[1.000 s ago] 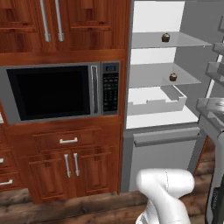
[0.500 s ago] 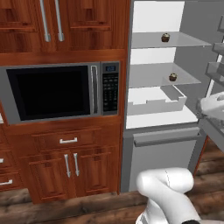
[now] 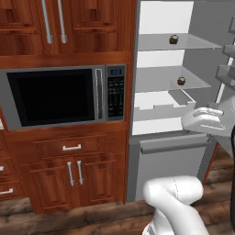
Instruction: Take the cupcakes from the fridge and place them on the empty tray on the dining counter.
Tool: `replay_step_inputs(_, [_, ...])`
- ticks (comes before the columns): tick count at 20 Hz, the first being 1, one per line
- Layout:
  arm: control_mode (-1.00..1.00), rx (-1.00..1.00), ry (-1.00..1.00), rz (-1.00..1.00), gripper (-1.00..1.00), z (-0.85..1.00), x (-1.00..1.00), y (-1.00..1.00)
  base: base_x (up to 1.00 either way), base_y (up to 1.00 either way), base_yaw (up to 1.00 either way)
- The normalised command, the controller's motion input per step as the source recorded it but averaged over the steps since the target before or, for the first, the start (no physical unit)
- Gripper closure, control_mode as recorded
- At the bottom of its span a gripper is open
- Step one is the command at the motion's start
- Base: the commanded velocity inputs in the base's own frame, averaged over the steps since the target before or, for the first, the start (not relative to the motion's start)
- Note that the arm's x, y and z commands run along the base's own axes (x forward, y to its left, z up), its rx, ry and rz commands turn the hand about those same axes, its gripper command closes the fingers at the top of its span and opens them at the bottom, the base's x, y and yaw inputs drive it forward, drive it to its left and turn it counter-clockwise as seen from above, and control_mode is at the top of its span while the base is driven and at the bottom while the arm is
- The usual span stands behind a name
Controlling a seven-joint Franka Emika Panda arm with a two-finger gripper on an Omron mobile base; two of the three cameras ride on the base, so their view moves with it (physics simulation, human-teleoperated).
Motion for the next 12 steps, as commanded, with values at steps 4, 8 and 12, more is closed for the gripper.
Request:
replay_step_inputs(4, [-1.0, -0.14, -0.01, -0.14, -1.0, -0.47, 0.26, -0.08, 0.0, 0.0, 0.0])
replay_step_inputs(8, [-1.0, 0.0, 0.0, -0.03, -1.0, -0.01, 0.01, -0.19, 0.0, 0.0, 0.0])
replay_step_inputs(12, [-1.0, 0.0, 0.03, -0.03, -1.0, 0.0, 0.03, -0.02, 0.0, 0.0, 0.0])
